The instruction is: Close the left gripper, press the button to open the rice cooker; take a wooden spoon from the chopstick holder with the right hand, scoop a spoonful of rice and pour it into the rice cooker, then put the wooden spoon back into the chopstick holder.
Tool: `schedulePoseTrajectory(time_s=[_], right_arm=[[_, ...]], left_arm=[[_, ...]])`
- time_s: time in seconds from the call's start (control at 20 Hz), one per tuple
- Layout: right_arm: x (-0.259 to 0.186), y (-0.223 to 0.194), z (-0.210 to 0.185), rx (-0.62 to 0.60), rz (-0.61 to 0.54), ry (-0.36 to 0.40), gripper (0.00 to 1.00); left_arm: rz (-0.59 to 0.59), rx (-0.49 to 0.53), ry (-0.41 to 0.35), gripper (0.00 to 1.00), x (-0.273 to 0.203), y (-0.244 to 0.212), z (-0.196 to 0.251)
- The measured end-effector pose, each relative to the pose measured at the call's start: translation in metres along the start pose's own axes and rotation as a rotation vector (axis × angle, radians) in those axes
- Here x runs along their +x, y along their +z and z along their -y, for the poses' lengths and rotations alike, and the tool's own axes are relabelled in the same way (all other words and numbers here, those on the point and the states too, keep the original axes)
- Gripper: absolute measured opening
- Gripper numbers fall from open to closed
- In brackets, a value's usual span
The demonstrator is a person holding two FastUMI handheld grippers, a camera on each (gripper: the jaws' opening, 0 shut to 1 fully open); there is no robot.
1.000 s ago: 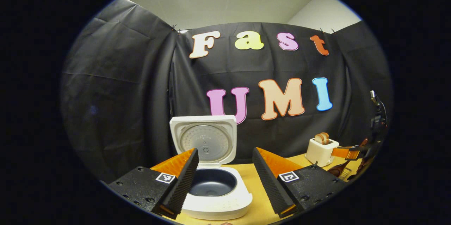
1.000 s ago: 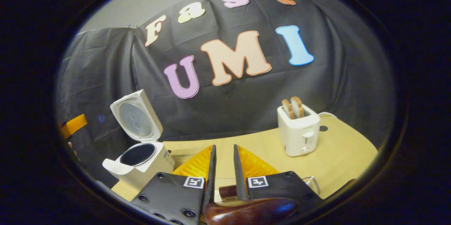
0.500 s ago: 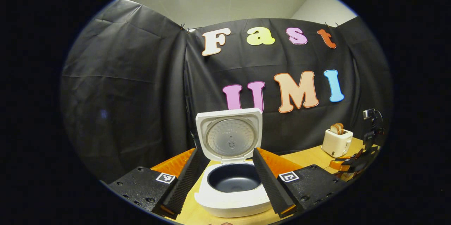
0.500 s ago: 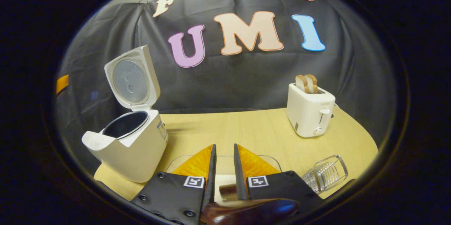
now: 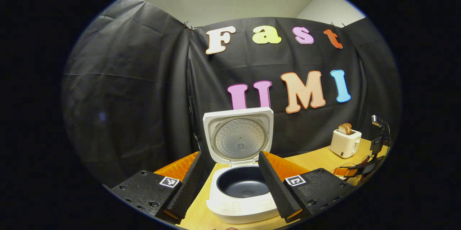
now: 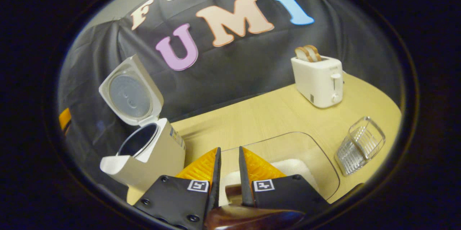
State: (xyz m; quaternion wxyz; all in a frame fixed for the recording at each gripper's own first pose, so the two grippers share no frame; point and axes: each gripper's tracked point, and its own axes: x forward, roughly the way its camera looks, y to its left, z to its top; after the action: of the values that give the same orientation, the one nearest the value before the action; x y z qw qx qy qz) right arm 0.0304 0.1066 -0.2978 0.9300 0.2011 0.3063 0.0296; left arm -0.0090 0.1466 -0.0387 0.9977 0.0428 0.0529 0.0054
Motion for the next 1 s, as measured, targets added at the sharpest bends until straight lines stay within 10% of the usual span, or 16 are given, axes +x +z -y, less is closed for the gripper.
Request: schedulePoseTrajectory(time_s=[0.3,1.0], right_arm=[[0.006,0.003,0.054,0.536,-0.045,-0.034,0.3],[-0.003,0.09,-0.06,0.628,0.0,0.215,0.3]], left_arm=[[0.006,0.004,-0.016,0.9,0.004,0.002,-0.002],[0.031,-0.04,0.032,0.94,-0.01,0.002,-0.029]])
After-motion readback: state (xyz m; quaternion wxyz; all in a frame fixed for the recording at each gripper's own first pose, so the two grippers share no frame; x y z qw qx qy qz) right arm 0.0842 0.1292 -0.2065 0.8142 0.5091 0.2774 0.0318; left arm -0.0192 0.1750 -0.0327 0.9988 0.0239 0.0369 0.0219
